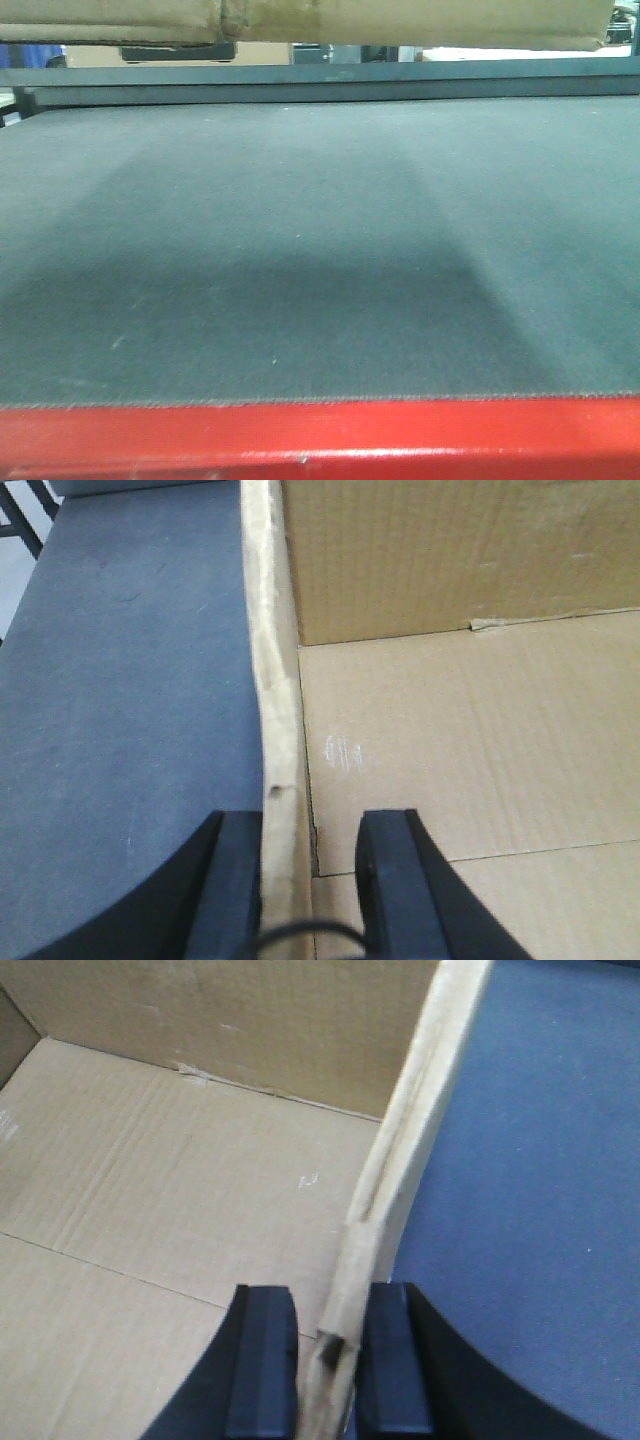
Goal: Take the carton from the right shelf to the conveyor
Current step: 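Lower the carton onto the grey conveyor belt with both grippers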
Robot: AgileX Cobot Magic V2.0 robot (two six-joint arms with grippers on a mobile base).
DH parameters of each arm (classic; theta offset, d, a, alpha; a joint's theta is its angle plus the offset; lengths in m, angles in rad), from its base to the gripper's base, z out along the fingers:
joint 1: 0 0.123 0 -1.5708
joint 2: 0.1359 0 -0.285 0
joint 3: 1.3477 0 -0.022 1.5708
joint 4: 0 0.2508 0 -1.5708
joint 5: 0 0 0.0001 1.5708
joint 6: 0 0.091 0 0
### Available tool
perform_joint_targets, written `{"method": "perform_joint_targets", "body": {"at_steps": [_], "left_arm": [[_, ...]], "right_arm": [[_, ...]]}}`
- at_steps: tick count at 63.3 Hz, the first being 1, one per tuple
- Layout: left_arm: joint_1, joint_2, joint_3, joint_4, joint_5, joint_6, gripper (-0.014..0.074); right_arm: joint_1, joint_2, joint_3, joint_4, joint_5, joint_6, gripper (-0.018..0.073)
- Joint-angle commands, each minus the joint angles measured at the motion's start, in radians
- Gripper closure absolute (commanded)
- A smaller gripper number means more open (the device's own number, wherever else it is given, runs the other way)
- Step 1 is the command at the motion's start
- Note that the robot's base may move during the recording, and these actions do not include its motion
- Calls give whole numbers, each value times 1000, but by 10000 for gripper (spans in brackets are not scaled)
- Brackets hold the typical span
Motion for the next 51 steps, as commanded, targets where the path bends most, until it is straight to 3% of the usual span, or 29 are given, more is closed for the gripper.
{"method": "perform_joint_targets", "body": {"at_steps": [1, 51], "left_arm": [[-16, -8, -8, -6, -75, 21, 613], [-16, -8, -8, -6, -75, 21, 613]], "right_arm": [[11, -5, -7, 53, -57, -19, 618], [11, -5, -7, 53, -57, -19, 618]]}}
